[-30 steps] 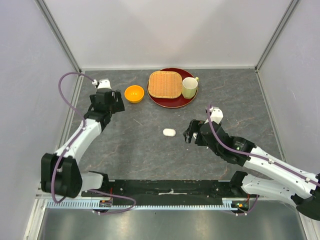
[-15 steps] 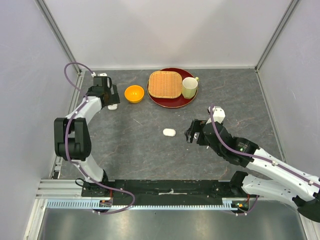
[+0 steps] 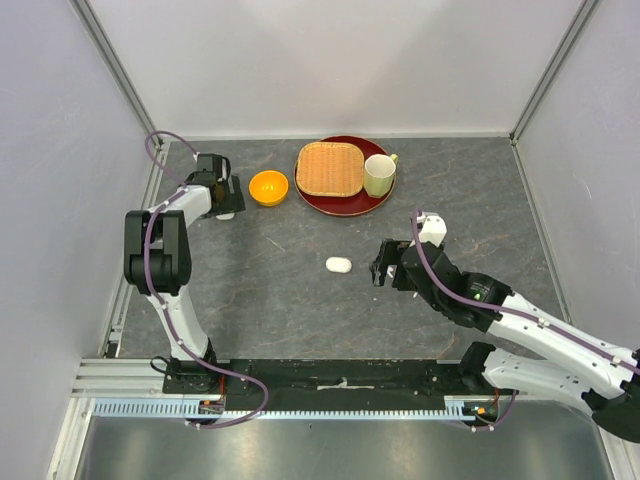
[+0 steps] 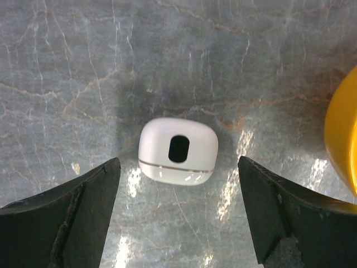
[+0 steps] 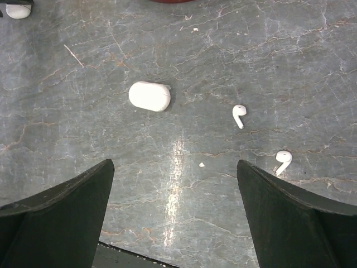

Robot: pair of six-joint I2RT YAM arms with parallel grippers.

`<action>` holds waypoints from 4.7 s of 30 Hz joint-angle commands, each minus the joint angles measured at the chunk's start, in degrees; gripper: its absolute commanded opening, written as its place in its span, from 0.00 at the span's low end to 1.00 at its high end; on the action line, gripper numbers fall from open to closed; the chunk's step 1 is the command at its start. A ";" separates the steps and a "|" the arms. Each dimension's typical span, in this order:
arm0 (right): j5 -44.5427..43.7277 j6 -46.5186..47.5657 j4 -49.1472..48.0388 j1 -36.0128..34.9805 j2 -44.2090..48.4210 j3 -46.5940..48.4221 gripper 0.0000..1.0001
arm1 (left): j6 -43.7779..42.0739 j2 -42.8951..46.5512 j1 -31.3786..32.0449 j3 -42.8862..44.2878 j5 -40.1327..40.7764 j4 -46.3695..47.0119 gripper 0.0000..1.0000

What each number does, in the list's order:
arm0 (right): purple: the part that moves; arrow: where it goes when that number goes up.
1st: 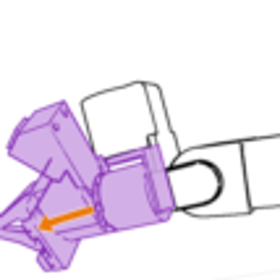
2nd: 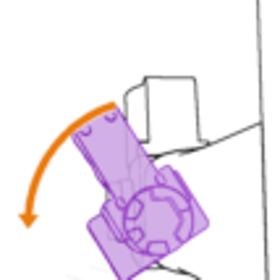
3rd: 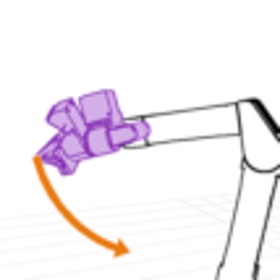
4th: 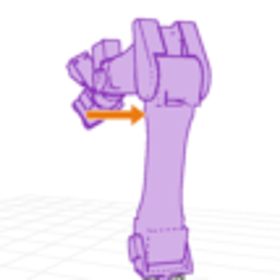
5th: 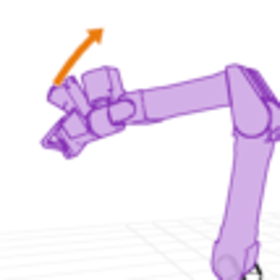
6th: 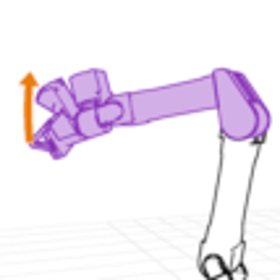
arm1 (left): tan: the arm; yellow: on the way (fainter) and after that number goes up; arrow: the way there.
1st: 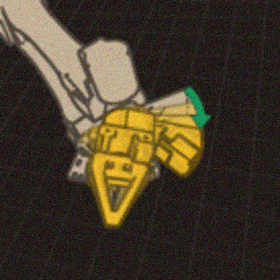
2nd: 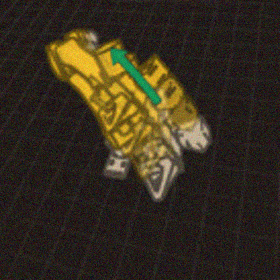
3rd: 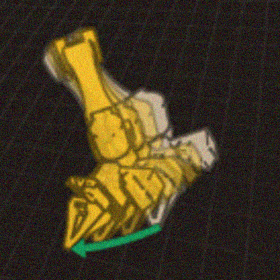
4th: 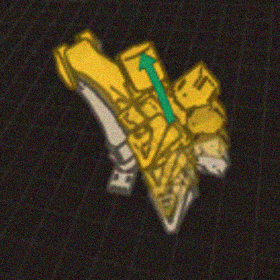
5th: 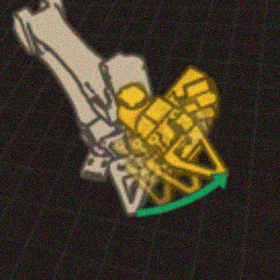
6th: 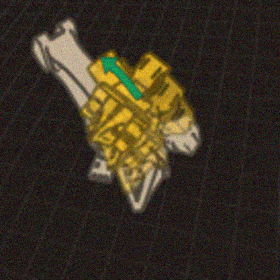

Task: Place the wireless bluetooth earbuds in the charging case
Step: Move the charging case to the center of the board, then pick up the charging case at the center of the board.

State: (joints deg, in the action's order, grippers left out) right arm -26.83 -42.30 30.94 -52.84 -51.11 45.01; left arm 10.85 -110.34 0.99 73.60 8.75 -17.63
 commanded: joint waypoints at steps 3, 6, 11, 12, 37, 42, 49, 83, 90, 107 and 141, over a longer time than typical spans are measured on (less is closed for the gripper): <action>-0.86 1.35 -0.26 0.63 -1.71 2.18 0.98 | 1.63 -3.38 -0.73 4.97 -1.81 0.93 0.88; -0.77 1.52 -0.26 0.81 -2.32 2.36 0.98 | 1.45 -3.65 -2.75 4.71 -2.07 0.49 0.86; -0.42 1.96 -0.53 0.98 -3.46 2.88 0.98 | 1.28 -3.74 -2.93 3.92 -2.78 0.49 0.79; -0.33 2.14 -0.53 1.24 -3.64 3.06 0.98 | 1.45 -3.74 -2.93 3.83 -2.86 0.49 0.77; 1.78 -0.06 -2.11 1.51 -2.68 2.10 0.98 | 7.51 19.54 4.96 -17.25 -22.28 1.89 0.43; 1.34 -1.64 -2.64 1.69 -1.97 0.87 0.98 | 6.90 27.54 15.60 -23.76 -19.22 2.25 0.46; 0.03 -4.36 -2.64 1.77 -0.48 0.52 0.98 | 4.36 36.86 27.47 -31.84 -17.10 3.21 0.49; -6.04 -10.78 -2.20 1.95 5.32 -3.00 0.98 | 11.98 26.58 53.85 -26.32 -0.85 -2.05 0.88; -6.13 -10.61 -2.11 1.95 5.67 -3.53 0.98 | 30.07 30.35 53.85 -26.05 -0.31 -7.77 0.88; -6.22 -10.25 -2.29 2.13 6.73 -4.67 0.98 | 51.46 26.68 58.95 -28.25 6.80 -10.59 0.87; -5.43 -9.73 -2.02 2.48 5.85 -4.41 0.98 | 48.84 18.41 58.51 -23.42 6.54 -5.23 0.68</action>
State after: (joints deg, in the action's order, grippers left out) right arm -31.79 -52.45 29.61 -50.46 -44.95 40.12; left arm 61.89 -90.41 59.55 49.08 15.77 -24.47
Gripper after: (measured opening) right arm 0.979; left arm 0.686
